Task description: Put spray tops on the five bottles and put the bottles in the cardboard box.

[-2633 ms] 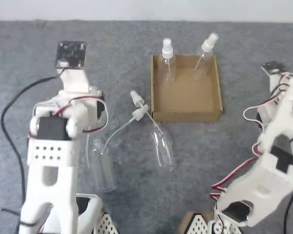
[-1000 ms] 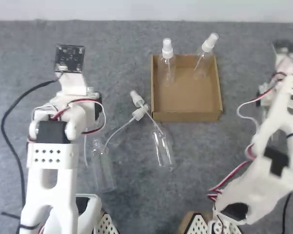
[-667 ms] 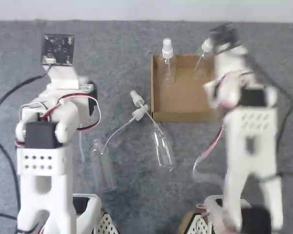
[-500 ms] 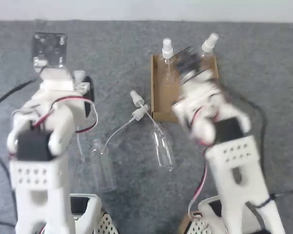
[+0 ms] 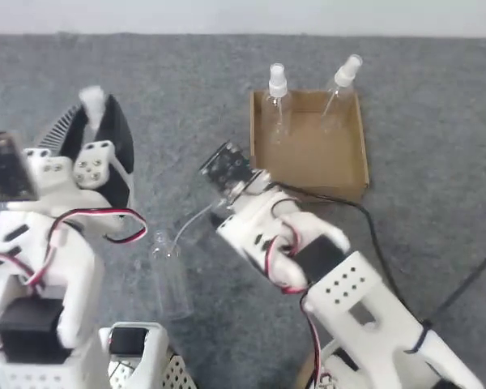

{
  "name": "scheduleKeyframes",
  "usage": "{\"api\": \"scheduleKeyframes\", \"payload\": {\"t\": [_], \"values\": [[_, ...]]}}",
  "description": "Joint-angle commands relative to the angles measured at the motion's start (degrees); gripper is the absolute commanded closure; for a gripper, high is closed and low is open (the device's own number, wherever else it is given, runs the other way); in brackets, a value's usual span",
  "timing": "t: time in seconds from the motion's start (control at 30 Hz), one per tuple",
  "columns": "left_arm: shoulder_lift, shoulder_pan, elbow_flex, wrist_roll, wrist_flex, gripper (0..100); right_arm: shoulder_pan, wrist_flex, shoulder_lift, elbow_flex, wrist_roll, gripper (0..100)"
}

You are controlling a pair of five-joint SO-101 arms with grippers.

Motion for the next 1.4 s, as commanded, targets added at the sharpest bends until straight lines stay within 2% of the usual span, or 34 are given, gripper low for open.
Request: {"api": "scheduleKeyframes", "payload": {"t": [0.0, 0.1, 0.17, 0.3, 0.57, 0.83, 1.07, 1.23, 1.37], "values": [[-0.44, 0.18, -1.36, 5.36, -5.19, 99, -6.99, -10.68, -3.74, 4.75, -0.97, 99.3], [-0.53, 0.09, 0.48, 7.74, -7.56, 99, -10.24, -20.79, -7.25, 12.13, -0.79, 99.3], [-0.53, 0.26, 1.36, 7.74, -7.82, 99, -10.86, -24.04, -9.71, 15.74, -0.70, 99.3], [-0.53, 0.35, 3.82, 7.91, -8.00, 99, -10.86, -24.13, -13.14, 17.32, -0.88, 99.3], [-0.62, 5.89, 9.19, 7.91, -7.65, 99, -10.77, -24.13, -14.11, 17.93, -0.88, 99.3], [-0.97, 7.65, 16.40, 7.91, -6.33, 99, -9.71, -24.66, -14.37, 18.73, -1.05, 99.3], [-0.97, 7.65, 21.49, 7.47, -5.63, 99, -4.53, -30.73, -14.37, 21.10, -8.26, 99.3], [-0.97, 12.31, 24.92, 1.32, -5.54, 99, -4.53, -34.86, -14.37, 24.00, -8.26, 99.3], [-0.97, 13.89, 28.00, 0.53, -5.63, 99, -4.44, -35.65, -14.37, 25.05, -8.26, 99.3]]}}
